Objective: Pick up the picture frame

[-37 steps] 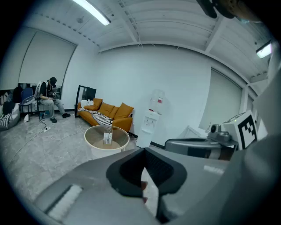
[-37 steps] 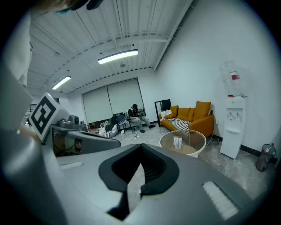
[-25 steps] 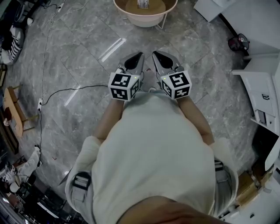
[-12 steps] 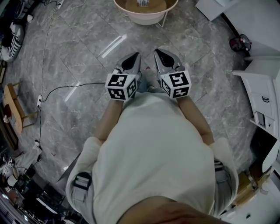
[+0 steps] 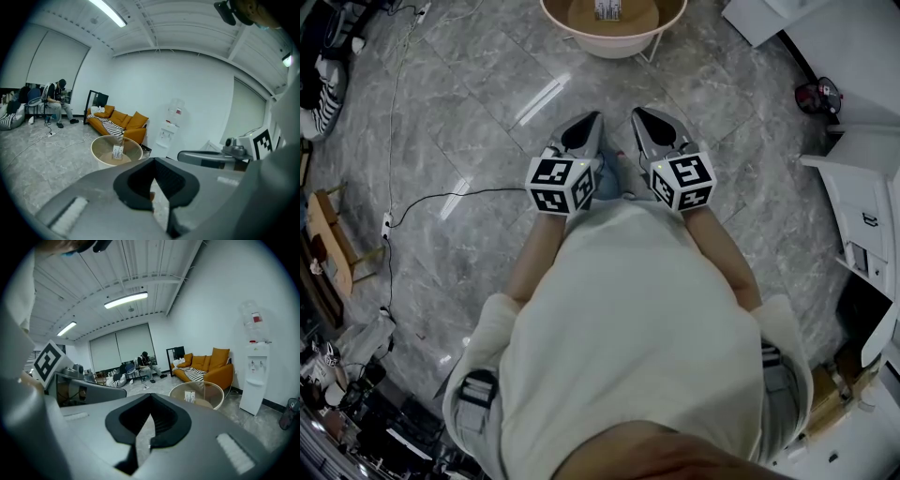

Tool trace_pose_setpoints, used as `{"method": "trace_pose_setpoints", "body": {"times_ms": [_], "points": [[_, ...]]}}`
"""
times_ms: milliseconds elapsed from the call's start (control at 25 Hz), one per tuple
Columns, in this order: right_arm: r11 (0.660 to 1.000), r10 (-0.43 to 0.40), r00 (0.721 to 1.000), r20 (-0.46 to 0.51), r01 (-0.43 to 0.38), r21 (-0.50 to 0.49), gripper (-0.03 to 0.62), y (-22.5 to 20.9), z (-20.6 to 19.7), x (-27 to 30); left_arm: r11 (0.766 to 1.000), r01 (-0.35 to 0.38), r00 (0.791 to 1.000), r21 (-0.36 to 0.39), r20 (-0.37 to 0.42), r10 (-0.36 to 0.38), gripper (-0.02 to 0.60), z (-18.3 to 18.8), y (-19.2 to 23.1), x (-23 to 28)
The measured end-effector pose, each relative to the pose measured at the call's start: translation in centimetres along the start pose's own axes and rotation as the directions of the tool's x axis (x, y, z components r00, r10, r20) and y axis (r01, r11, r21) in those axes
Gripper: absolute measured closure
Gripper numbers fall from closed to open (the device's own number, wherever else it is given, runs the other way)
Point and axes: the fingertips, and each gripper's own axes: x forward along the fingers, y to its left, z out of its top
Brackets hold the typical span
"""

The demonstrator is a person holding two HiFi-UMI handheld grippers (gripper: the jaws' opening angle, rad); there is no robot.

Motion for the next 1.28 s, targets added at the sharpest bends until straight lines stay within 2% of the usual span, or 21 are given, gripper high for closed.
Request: {"method": "trace_pose_setpoints", "body": {"times_ms": [680,920,1280], "points": [[0.991,-0.127,0.992,0.003,0.127,0.033,0.594,-7.7,7.8,13.5,0.995,0.096,0.995,0.017,-0.013,-0.096,0.581,10.6,10.0,10.4],[0.992,-0.129,0.992,0.009,0.128,0.010,0.594,-8.6,9.5,18.3,0.991,0.126,0.992,0.039,-0.031,-0.124,0.581,12.6,13.4,13.5],[0.986,-0.162,0.987,0.010,0.162,0.033,0.594,-10.4,10.2,23.5,0.989,0.146,0.987,0.008,-0.070,-0.145,0.581,13.9,18.3,17.2]]}}
